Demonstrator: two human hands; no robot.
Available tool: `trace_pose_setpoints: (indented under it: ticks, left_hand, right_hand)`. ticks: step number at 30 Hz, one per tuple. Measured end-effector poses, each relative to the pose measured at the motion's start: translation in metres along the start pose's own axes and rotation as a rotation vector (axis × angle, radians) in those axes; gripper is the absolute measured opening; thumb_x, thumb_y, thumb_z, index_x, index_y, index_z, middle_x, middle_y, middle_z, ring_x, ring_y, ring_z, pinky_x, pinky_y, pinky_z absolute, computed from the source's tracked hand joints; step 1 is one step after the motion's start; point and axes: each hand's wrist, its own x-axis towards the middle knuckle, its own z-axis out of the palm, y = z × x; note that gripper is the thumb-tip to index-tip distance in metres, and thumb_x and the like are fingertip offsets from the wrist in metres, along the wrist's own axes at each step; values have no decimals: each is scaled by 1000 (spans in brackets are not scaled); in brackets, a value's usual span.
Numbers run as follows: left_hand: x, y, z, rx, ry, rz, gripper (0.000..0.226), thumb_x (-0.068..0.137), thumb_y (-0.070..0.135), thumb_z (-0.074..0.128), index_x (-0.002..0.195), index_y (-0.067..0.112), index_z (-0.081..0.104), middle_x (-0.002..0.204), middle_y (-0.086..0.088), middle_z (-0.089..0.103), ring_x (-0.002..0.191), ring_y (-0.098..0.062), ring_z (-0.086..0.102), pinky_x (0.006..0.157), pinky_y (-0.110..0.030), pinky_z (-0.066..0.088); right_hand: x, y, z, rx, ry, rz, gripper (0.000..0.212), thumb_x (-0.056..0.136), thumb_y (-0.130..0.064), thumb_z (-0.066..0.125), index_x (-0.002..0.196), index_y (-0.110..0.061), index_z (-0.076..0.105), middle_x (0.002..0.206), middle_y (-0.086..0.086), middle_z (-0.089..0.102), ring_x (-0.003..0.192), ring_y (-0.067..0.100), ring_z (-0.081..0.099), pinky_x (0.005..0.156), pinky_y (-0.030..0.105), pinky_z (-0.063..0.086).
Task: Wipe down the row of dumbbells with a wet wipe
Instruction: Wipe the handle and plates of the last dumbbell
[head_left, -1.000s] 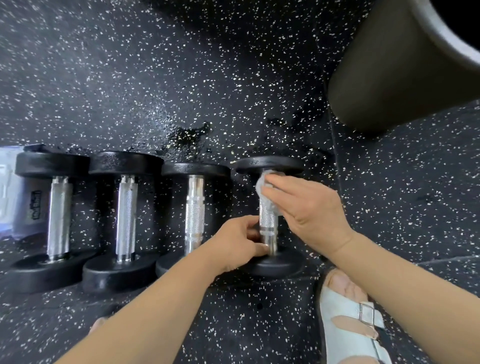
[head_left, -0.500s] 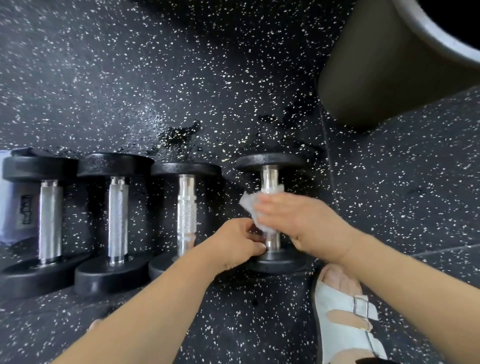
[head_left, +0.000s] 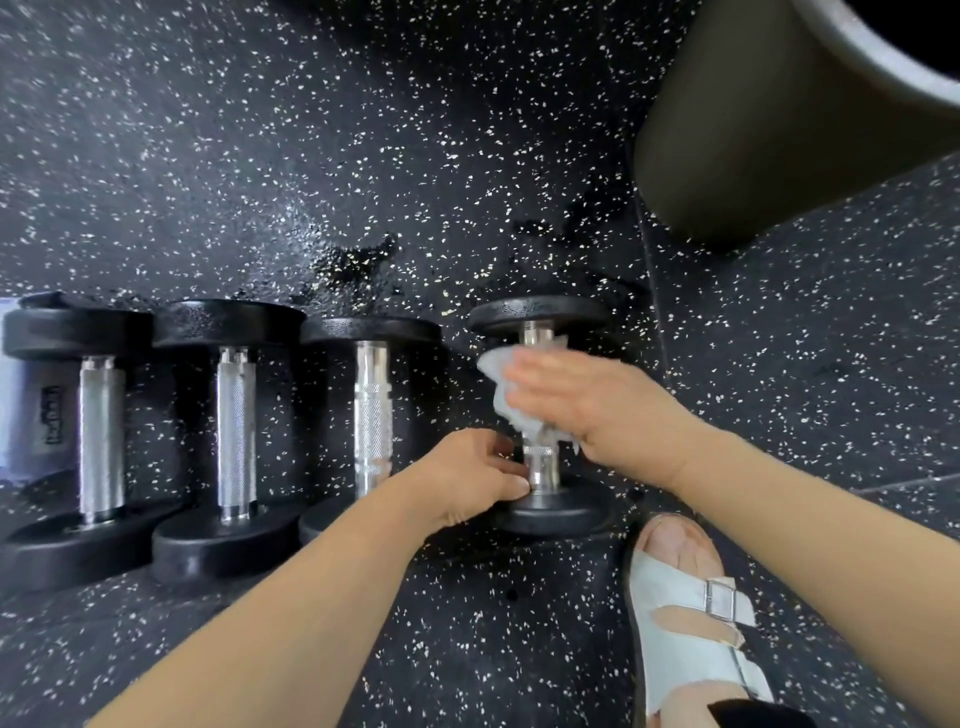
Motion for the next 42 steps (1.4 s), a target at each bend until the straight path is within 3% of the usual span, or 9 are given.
trace_pose_setpoints:
  ticks: [4,7,11,13,17,20,27,35,42]
  left_hand:
    - [-1,1,0,-20,5,7,41,88,-1,62,128,5,52,106,-5,71,93,-14,66,77,-16,51]
    - [-2,2,-3,6,4,43,42,86,-5,62,126,6,54,106,-8,72,93,-15,66,73,-13,51]
    - [-2,8,-10,-77,17,67,52,84,-12,57,129,16,54,109,-7,73,90,-14,65,76,-16,51]
    - [0,7,-11,-125,38,69,53,85,-10,56,131,16,56,104,-7,75,91,-16,67,87,-28,55]
    - [3,7,-9,-189,69,58,50,87,-7,61,132,13,55,105,-14,73,94,-21,68,89,-35,57]
    - [4,8,-7,-144,83,81,44,87,-2,65,127,15,60,102,-12,73,99,-26,69,94,-41,54]
    - [4,3,-15,-8,58,139,46,82,-13,54,107,22,72,75,-22,64,73,-25,47,84,-43,48]
    - [9,-4,-19,64,83,105,54,83,-17,48,106,27,68,103,-23,72,101,-42,66,96,-56,49]
    - [8,0,-18,210,145,87,22,83,-13,44,81,0,61,62,-6,49,63,-21,45,64,-32,44]
  right_hand:
    - [-4,-10,-2,39,71,114,69,54,13,78,119,-7,64,134,9,58,124,23,52,77,34,59]
    - [-30,-47,4,190,188,321,31,73,1,69,102,-9,71,118,6,67,102,26,68,67,41,60]
    - [-30,-64,3,529,83,880,25,92,-8,49,106,-9,69,103,0,71,89,21,65,79,31,51]
    - [-20,-67,-1,715,15,1016,26,94,-9,43,107,-8,66,91,2,68,78,17,59,66,26,45]
    - [24,-54,-15,936,166,1154,26,93,-2,40,69,-5,48,65,6,46,56,10,43,45,13,31]
    - [55,-26,-5,1047,352,1275,21,89,-3,42,78,10,54,68,8,46,65,18,44,56,23,33]
    - [14,-75,10,986,16,1256,25,94,-11,39,97,0,61,99,16,66,84,27,60,82,42,51]
    - [59,-27,6,1280,172,1259,26,92,-9,42,104,0,64,106,24,67,97,36,65,87,47,53]
    - [33,-41,0,1433,-11,1243,24,95,0,37,87,-5,60,65,7,64,51,17,57,49,36,40]
